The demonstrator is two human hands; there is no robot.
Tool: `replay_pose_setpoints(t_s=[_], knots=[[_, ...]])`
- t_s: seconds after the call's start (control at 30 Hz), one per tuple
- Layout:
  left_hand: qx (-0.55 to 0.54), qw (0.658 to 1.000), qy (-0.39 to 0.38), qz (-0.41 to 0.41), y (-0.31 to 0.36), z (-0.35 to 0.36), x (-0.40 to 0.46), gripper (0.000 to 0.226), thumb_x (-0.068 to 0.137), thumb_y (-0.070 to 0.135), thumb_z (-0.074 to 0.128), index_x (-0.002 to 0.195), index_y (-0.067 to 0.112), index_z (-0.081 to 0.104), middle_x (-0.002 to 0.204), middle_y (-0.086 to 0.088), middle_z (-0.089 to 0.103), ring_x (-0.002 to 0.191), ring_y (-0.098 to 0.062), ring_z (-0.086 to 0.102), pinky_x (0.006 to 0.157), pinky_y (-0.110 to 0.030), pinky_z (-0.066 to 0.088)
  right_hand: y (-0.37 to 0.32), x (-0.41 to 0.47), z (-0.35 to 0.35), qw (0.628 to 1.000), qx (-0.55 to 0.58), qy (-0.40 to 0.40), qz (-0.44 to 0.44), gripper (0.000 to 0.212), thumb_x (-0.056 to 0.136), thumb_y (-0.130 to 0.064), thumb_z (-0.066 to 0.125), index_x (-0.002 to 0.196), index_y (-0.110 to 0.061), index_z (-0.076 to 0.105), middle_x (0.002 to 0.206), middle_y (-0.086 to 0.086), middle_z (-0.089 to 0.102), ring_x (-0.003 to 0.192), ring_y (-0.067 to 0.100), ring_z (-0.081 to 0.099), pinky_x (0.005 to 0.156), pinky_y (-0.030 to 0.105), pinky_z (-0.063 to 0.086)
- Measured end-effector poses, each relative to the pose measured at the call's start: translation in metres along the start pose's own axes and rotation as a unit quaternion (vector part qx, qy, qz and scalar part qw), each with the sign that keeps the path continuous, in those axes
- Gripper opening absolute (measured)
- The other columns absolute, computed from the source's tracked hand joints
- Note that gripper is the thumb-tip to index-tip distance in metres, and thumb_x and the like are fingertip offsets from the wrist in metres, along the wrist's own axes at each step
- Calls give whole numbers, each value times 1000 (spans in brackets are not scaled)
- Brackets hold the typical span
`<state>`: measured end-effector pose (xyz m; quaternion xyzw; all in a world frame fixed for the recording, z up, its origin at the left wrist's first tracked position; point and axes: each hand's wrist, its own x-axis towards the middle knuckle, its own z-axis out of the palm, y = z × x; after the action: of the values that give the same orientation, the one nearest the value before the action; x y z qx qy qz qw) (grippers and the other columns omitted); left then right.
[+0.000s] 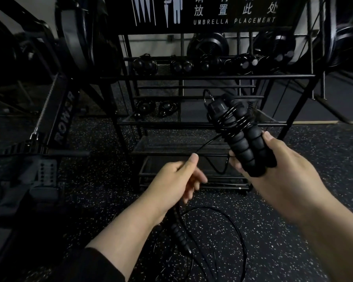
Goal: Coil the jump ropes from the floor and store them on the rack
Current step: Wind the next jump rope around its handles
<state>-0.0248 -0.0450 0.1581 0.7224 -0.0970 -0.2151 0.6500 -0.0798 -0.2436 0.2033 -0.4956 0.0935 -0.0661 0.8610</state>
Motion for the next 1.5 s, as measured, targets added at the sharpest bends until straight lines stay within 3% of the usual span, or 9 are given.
replay_pose_setpoints(t_s=[0.13, 0.3, 0.43, 0.6, 0.93, 1.13, 1.23, 1.43, 1.5], knots=[[117, 993, 25, 20, 1, 2, 2, 39, 98, 44, 61, 136, 38, 54, 105, 13, 74, 89, -21, 73, 78, -35, 59, 1, -3, 8, 998, 36, -17, 49, 32, 107, -22, 40, 121, -5, 63, 117, 18, 74, 102, 28, 72, 88, 40, 56], [110, 988, -76, 76, 5, 7, 1, 55, 83, 49, 79, 132, 39, 55, 123, 19, 66, 120, 3, 59, 108, -29, 44, 10, -7, 17, 992, 32, -54, 111, 36, 102, -22, 43, 124, -3, 63, 115, 19, 74, 96, 25, 75, 81, 35, 61], [56, 983, -165, 60, 8, 6, -6, 26, 83, 8, 81, 91, 24, 62, 80, 16, 60, 85, -2, 60, 85, -20, 48, 14, -12, 20, 980, 16, -101, 169, 51, 83, -27, 52, 125, 1, 63, 102, 23, 73, 73, 25, 71, 61, 33, 60], [60, 979, -188, 54, 3, 10, -11, 50, 79, -7, 80, 55, 31, 56, 64, 20, 52, 72, 2, 54, 78, -18, 47, 16, -19, 23, 967, 12, -161, 196, 45, 91, -28, 47, 109, 5, 73, 91, 28, 65, 65, 24, 60, 63, 33, 58], [0, 965, -261, 2, 14, 8, -23, 64, 84, -22, 63, 57, 36, 67, 66, 16, 66, 80, -5, 73, 95, -34, 58, 15, -14, 9, 916, 85, -276, 279, 45, 92, -35, 69, 122, -1, 68, 96, 25, 65, 72, 25, 63, 64, 31, 52], [39, 974, -217, 53, 21, 3, -17, 43, 82, -16, 72, 79, 27, 74, 81, 11, 72, 91, -12, 72, 91, -33, 58, 6, -14, 13, 942, 45, -183, 278, 44, 94, -31, 56, 118, 3, 70, 92, 29, 66, 63, 27, 64, 66, 37, 61], [97, 978, -177, 45, 20, -9, -12, 6, 84, 3, 74, 81, 6, 69, 69, 3, 68, 66, -10, 61, 68, -22, 49, -5, -17, 16, 956, -4, -122, 266, 50, 90, -29, 54, 126, 5, 62, 89, 28, 67, 55, 26, 63, 89, 54, 57], [256, 962, -97, -3, 13, -24, 0, 36, 99, 7, 57, 63, 14, 59, 57, 3, 59, 53, -8, 49, 64, -30, 41, -6, -16, 15, 965, -88, -96, 229, 46, 96, -28, 52, 124, 7, 60, 86, 28, 70, 56, 26, 64, 59, 37, 60], [271, 953, -137, -7, 15, -20, 0, 31, 102, 18, 54, 74, 13, 66, 65, -1, 67, 58, -12, 50, 71, -35, 44, -2, -14, 13, 970, -108, -87, 199, 47, 94, -29, 54, 122, 7, 62, 92, 29, 71, 63, 28, 66, 68, 41, 54]])
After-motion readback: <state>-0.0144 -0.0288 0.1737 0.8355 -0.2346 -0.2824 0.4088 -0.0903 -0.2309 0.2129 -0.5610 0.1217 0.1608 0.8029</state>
